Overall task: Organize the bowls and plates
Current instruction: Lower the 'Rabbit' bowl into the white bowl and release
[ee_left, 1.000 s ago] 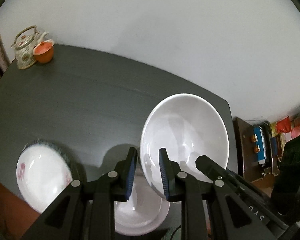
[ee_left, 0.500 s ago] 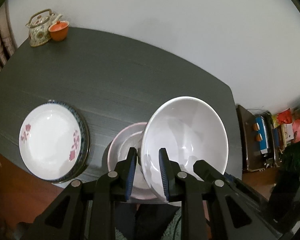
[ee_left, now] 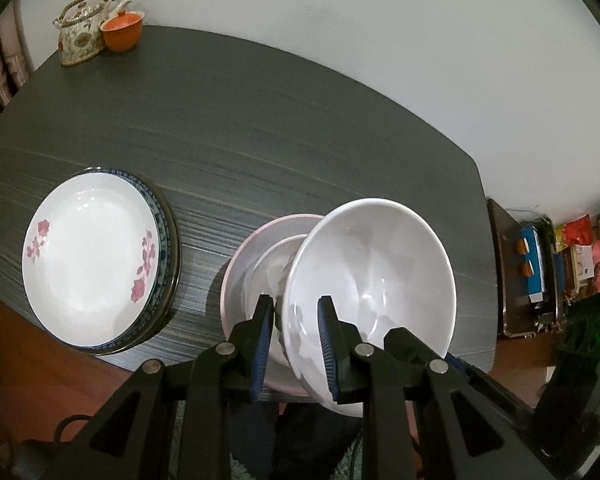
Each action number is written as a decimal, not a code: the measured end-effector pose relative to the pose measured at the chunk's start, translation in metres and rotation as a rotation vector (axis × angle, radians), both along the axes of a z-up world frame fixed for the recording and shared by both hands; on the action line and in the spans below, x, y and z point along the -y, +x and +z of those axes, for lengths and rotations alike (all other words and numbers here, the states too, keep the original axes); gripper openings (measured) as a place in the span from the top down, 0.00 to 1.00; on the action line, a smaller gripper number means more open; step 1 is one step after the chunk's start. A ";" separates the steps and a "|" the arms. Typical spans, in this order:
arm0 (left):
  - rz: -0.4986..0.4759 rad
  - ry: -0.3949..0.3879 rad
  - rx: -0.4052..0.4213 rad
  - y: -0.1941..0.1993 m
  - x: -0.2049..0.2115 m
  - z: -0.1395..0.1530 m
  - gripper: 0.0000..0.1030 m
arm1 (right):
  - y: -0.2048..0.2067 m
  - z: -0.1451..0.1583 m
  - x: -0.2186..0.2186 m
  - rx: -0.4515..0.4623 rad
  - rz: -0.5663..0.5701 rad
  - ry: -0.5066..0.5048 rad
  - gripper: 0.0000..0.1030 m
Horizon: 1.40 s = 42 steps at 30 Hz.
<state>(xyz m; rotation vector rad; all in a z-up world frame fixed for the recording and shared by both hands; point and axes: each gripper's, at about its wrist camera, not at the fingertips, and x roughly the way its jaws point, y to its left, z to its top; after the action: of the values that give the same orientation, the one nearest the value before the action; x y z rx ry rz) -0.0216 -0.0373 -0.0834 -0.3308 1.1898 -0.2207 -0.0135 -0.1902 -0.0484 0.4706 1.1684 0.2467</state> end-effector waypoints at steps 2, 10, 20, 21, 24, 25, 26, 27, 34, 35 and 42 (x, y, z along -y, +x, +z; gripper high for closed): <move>0.002 0.004 -0.010 0.002 0.000 -0.005 0.79 | 0.000 -0.004 0.001 -0.009 0.003 -0.003 0.74; 0.001 0.017 -0.036 0.009 0.008 -0.019 0.79 | 0.002 -0.022 0.003 -0.046 0.004 0.002 0.74; -0.007 0.033 -0.063 0.017 0.014 -0.039 0.79 | 0.009 -0.041 0.002 -0.072 0.003 -0.006 0.74; -0.006 0.034 -0.065 0.016 0.014 -0.040 0.79 | 0.009 -0.041 0.002 -0.072 0.005 -0.009 0.74; -0.009 0.040 -0.070 0.018 0.016 -0.042 0.79 | 0.011 -0.044 0.000 -0.074 0.010 -0.015 0.74; -0.009 0.042 -0.072 0.019 0.017 -0.043 0.79 | 0.011 -0.044 0.000 -0.073 0.012 -0.017 0.74; -0.009 0.045 -0.076 0.019 0.018 -0.045 0.79 | 0.011 -0.045 0.000 -0.074 0.013 -0.019 0.74; -0.010 0.046 -0.078 0.019 0.016 -0.046 0.79 | 0.011 -0.046 0.000 -0.075 0.012 -0.020 0.74; -0.011 0.058 -0.077 0.021 0.019 -0.049 0.79 | 0.013 -0.052 -0.002 -0.084 0.021 -0.030 0.74; -0.011 0.060 -0.076 0.022 0.020 -0.049 0.79 | 0.013 -0.052 -0.002 -0.083 0.021 -0.030 0.73; -0.005 0.059 -0.078 0.023 0.017 -0.050 0.79 | 0.014 -0.052 -0.005 -0.070 0.035 -0.043 0.73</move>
<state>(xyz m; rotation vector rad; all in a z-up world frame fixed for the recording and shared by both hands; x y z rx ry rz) 0.0010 -0.0547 -0.1334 -0.2869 1.2717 -0.1773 0.0010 -0.1848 -0.1008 0.4240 1.2484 0.2359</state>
